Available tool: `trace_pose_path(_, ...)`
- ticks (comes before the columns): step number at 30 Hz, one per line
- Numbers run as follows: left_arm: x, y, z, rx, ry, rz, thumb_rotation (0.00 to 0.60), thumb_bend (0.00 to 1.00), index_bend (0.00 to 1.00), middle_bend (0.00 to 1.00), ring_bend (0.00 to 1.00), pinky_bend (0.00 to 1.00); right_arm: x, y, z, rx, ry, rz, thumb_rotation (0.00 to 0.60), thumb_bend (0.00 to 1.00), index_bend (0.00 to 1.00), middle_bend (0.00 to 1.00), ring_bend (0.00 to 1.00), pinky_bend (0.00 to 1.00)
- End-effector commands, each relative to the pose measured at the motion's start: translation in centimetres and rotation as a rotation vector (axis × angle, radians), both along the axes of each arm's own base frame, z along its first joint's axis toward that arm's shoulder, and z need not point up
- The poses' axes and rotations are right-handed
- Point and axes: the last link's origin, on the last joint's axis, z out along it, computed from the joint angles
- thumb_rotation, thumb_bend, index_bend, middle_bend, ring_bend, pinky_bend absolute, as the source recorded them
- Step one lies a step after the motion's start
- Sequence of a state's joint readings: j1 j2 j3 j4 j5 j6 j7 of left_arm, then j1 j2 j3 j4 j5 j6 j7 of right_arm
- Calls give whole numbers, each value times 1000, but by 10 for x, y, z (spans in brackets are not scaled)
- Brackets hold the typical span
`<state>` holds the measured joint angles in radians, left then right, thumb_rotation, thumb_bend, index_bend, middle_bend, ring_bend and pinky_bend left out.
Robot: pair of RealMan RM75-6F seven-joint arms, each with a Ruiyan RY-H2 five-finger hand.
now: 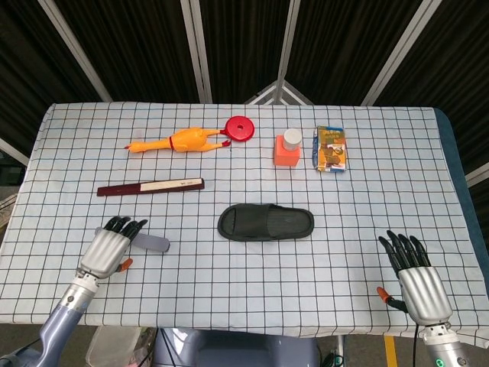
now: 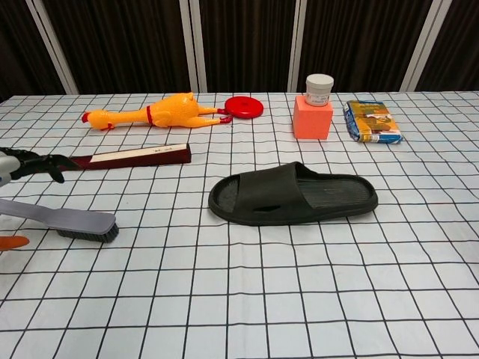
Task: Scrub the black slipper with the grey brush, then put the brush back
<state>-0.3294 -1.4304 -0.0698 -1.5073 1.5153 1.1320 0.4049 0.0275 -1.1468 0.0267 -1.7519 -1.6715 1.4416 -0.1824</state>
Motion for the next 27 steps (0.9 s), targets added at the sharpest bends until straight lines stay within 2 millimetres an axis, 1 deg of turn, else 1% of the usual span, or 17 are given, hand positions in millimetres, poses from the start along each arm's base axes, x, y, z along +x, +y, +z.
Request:
trace_pose_path(1,2,14,-12,-19,1,17,600,276,141,280,203,190,1,1,-1,7,11,6,600,258,0,0,0,0)
trace_pose_path(3,5,17,-17,-26,-13,19,600,291,158,314,232,214,2,2,-2,14,17,7,600,259,0,0,0,0)
trace_pose_path(6,10,19,-24,-28,-35,10,600,297,171,325,243,225,1,2,-4,30,23,-3,600,258,0,0,0,0)
trace_pose_path(7,10,20,-27,-32,-31,8,600,296,172,325,244,225,0,1,-5,32,24,-9,600,258,0,0,0,0)
trace_pose_path(11,8,22,-36,-38,-26,23,600,309,194,355,303,255,-1,0,-4,30,32,-26,600,258,0,0,0,0)
trace_pose_path(14,10,21,-36,-24,-47,5,600,314,204,362,308,266,-1,0,-5,37,43,-34,600,259,0,0,0,0)
trace_pose_path(16,9,21,-36,-12,-38,-7,600,314,206,365,315,266,-2,0,-5,43,45,-41,600,258,0,0,0,0)
trace_pose_path(20,6,22,-40,-24,-33,21,600,319,216,378,350,274,-3,1,-5,54,44,-55,600,258,0,0,0,0)
trace_pose_path(27,14,20,-41,-32,-43,3,600,333,221,381,351,277,-2,1,-2,48,42,-63,600,258,0,0,0,0)
